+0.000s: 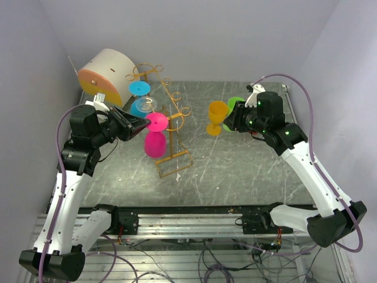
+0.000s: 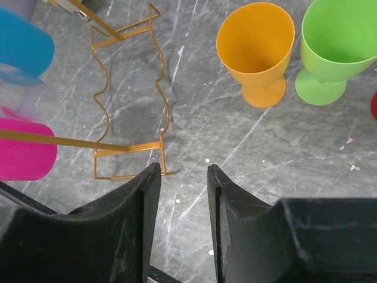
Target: Take the wine glass off the wine glass rack
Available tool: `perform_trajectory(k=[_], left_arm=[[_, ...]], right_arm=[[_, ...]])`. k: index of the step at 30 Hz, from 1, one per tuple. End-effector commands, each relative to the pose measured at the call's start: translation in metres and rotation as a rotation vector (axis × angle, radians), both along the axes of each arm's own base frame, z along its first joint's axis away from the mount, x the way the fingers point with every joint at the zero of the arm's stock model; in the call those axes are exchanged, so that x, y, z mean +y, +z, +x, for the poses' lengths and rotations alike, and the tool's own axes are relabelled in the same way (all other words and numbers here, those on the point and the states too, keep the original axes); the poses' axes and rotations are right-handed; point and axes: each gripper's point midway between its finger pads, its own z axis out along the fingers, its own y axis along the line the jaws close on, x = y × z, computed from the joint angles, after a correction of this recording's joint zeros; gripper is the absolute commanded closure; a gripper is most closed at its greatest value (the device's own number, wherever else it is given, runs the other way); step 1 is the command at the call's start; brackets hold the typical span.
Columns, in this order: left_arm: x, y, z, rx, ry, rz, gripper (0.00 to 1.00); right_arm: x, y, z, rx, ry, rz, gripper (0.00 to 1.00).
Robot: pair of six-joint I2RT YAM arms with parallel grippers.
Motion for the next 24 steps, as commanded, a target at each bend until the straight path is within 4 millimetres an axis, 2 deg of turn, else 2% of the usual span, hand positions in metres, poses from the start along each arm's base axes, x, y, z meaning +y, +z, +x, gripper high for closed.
perform_trajectory(k=[1, 12, 18, 24], left_arm=[[0.000, 0.014, -0.007, -0.031, -0.022, 0.010, 0.78], [0.001, 0.018, -0.010, -0.028, -0.023, 0.027, 0.78], [0.001, 0.019, -0.012, -0.029, -0.025, 0.035, 0.83], [-0.002, 0.008, -0.007, -0.005, -0.031, 0.008, 0.80]], right_arm=[[-0.001, 0.004, -0.002, -0.030, 0.003, 0.005, 0.63], [-0.001, -0.002, -0.003, -0.023, 0.004, 0.004, 0.63], [0.000, 0.001, -0.003, -0.032, 0.006, 0.013, 0.63], [-0.001, 0.007, -0.006, -0.055, 0.013, 0.016, 0.63]])
